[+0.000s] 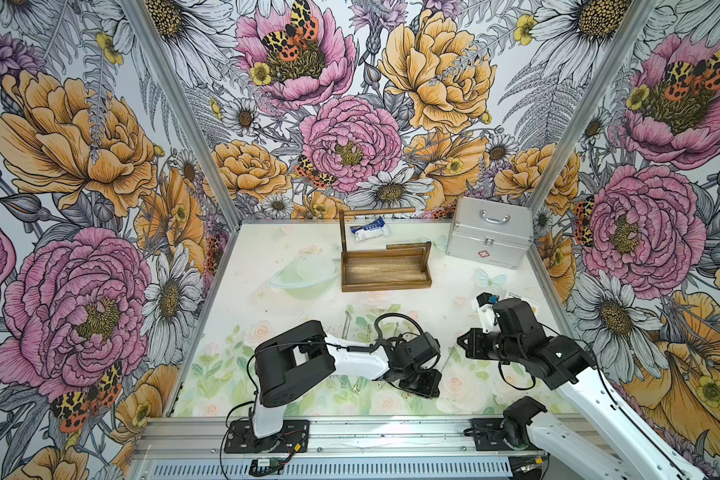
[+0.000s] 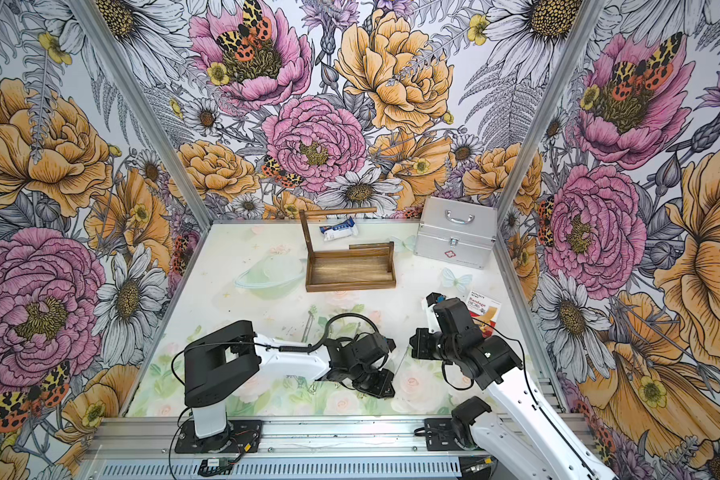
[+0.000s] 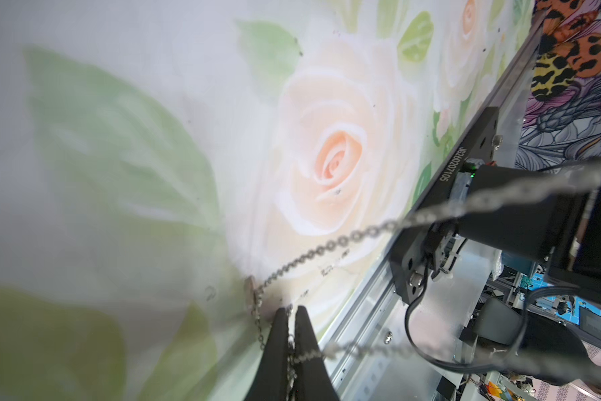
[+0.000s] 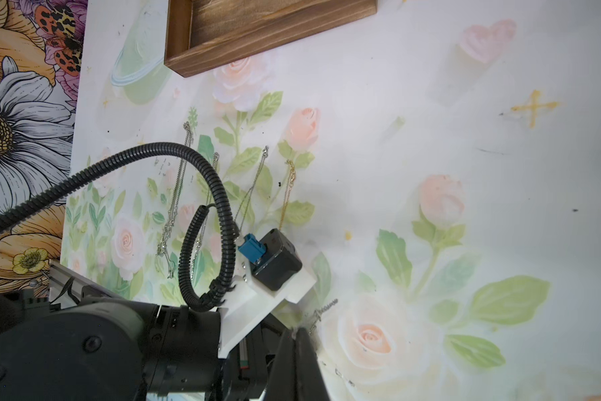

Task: Take the necklace off the jewelry display stand
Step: Place the necklace at the center of the board.

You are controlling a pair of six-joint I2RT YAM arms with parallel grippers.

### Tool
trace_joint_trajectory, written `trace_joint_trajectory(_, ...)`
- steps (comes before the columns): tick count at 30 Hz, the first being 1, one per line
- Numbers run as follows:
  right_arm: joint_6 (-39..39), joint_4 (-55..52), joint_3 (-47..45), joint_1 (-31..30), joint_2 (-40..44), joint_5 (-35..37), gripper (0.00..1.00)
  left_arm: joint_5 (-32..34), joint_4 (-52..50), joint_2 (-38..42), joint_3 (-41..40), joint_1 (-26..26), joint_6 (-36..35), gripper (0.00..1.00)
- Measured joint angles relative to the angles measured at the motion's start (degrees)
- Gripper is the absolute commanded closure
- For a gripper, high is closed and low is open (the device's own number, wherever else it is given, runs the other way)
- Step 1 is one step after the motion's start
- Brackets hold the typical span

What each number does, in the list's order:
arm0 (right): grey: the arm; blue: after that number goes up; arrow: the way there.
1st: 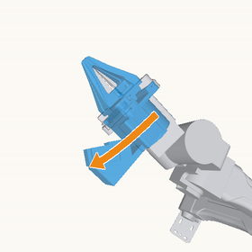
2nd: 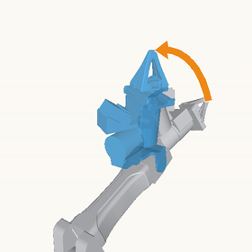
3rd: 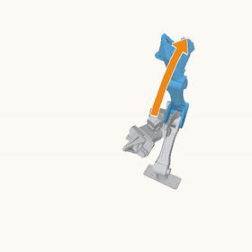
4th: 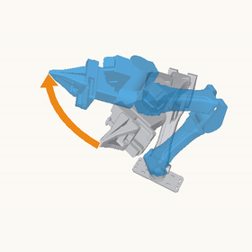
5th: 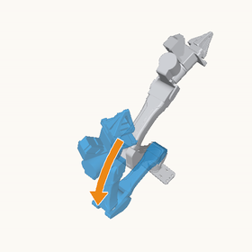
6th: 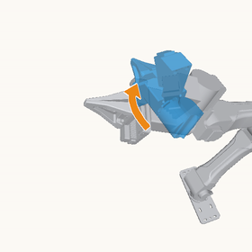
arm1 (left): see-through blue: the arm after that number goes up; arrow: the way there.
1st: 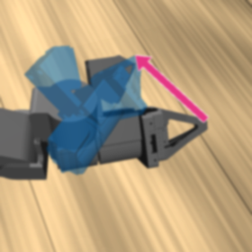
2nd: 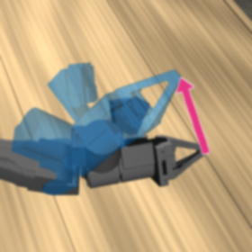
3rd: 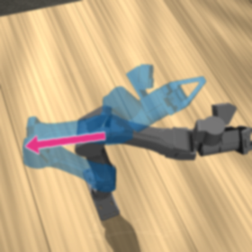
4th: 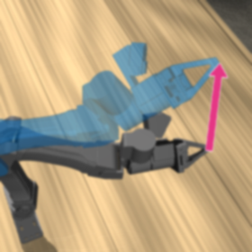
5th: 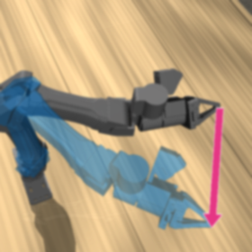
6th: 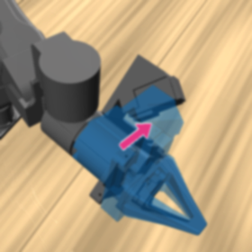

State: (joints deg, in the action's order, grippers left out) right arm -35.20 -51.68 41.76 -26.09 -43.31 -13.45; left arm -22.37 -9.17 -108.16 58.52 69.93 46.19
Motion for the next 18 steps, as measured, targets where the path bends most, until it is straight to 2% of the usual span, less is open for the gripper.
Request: trace_joint_trajectory(18,-1.2,9.2,-4.1,-0.9,-6.7,-0.2,1.00,1.7,-2.3,1.4,-0.4,0.1,0.5,0.80)
